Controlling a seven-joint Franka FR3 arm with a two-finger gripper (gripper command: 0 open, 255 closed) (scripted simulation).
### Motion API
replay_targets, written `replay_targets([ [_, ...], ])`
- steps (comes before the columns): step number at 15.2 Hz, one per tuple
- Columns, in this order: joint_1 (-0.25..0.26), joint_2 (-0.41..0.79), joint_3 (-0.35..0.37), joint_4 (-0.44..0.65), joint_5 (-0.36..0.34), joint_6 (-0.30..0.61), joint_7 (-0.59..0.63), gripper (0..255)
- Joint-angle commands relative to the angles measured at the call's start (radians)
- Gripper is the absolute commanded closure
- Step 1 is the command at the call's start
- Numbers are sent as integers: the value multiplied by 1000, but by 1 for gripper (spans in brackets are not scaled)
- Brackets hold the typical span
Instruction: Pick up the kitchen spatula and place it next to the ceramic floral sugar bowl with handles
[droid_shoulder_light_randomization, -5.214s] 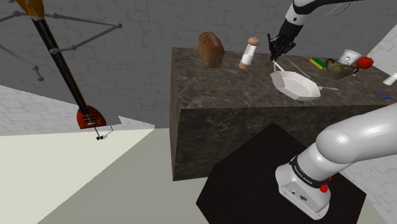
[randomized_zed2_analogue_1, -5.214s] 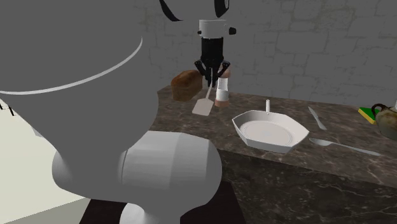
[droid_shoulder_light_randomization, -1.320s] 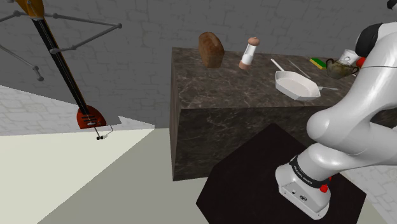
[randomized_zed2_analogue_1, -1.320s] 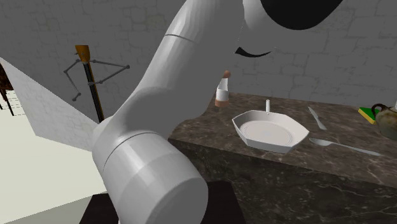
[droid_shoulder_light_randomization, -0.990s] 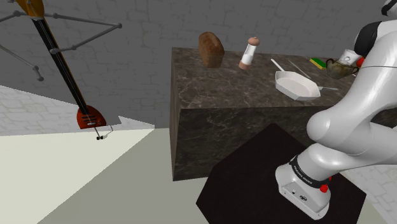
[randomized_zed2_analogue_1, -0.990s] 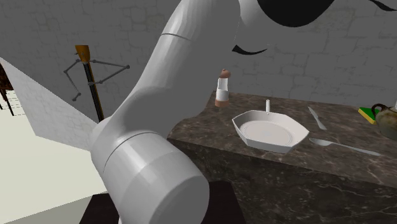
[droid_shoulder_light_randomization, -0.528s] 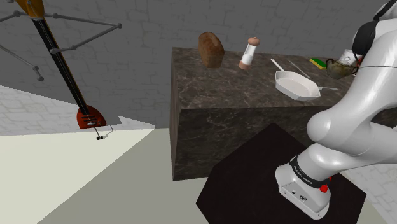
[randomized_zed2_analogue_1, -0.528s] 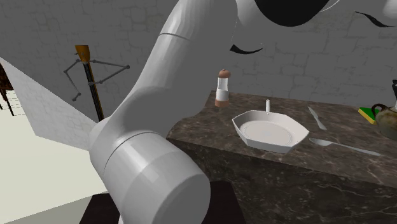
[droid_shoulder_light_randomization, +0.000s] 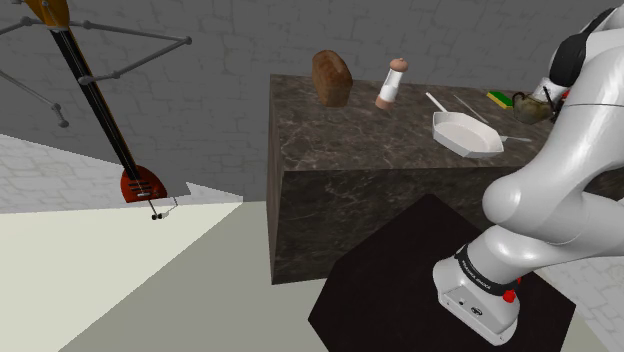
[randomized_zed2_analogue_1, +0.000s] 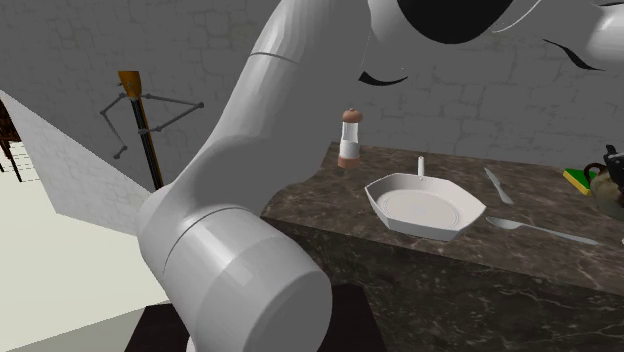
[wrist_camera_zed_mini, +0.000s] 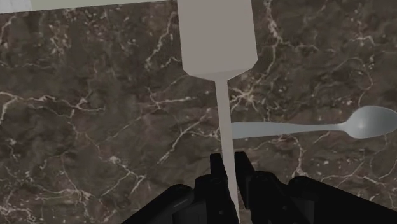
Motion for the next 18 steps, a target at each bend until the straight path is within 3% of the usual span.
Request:
replay_targets([
  [1, -2, 9, 4, -17, 7, 24, -8, 255],
  [14, 2, 62, 32, -117, 50, 164, -45, 255],
  [18, 2, 62, 32, -117, 50, 164, -45, 255],
])
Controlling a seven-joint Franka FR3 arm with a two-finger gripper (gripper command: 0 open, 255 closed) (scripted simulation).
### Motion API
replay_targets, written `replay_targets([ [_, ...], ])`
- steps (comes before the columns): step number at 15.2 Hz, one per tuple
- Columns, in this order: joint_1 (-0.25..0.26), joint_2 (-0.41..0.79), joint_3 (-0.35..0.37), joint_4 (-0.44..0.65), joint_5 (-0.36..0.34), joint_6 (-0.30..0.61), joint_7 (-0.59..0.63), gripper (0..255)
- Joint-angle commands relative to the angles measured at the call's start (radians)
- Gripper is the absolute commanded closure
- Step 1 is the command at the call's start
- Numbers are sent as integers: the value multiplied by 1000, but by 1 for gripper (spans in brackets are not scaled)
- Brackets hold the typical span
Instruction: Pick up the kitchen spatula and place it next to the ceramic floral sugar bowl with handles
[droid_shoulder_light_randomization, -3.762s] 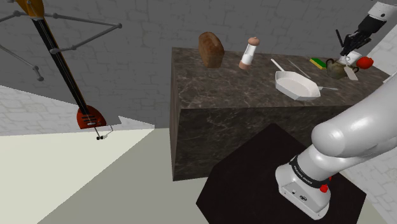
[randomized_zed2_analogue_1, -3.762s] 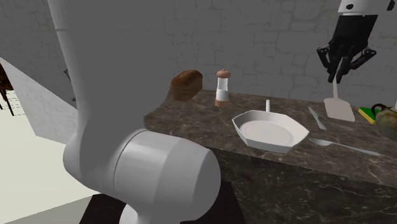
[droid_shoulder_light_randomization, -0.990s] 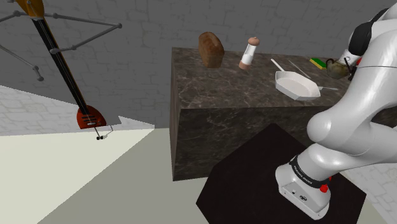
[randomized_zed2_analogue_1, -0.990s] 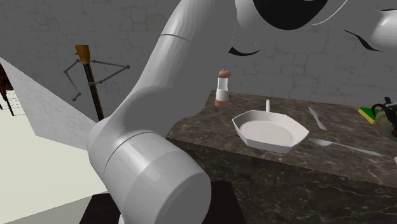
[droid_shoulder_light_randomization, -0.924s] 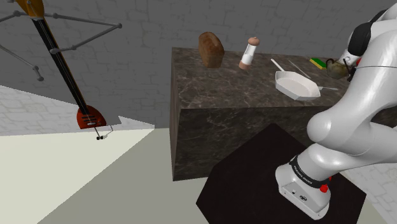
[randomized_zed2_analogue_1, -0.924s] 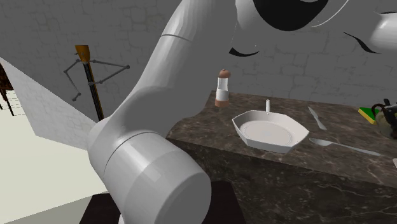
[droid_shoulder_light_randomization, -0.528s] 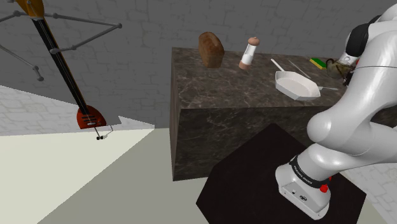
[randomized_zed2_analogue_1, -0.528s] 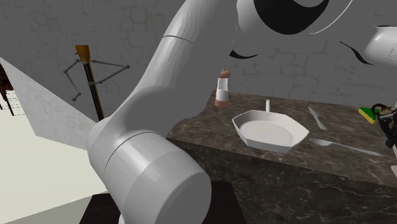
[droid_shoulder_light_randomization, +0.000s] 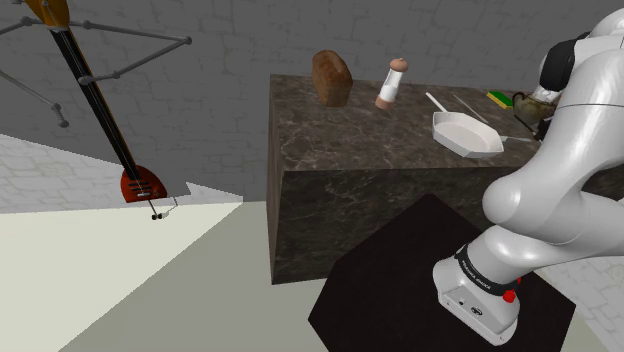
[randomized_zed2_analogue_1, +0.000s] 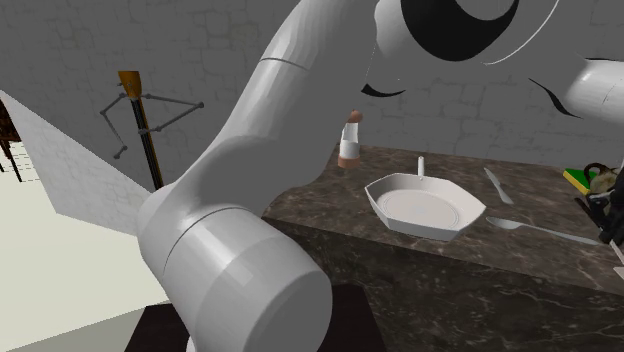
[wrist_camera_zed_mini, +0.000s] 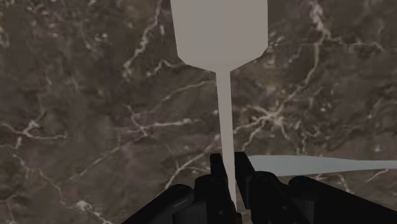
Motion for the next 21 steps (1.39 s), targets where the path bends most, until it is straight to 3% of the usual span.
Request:
replay_targets([
  [1, 0, 0, 0, -1, 0, 1, 0, 255],
  [4, 0, 0, 0, -1, 0, 1, 0, 255],
  [5, 0, 0, 0, -1, 0, 1, 0, 0],
  [10, 0, 0, 0, -1, 0, 1, 0, 0],
  [14, 2, -48, -25, 53, -34, -92, 21, 0],
  [21, 2, -48, -24, 53, -34, -92, 21, 0],
])
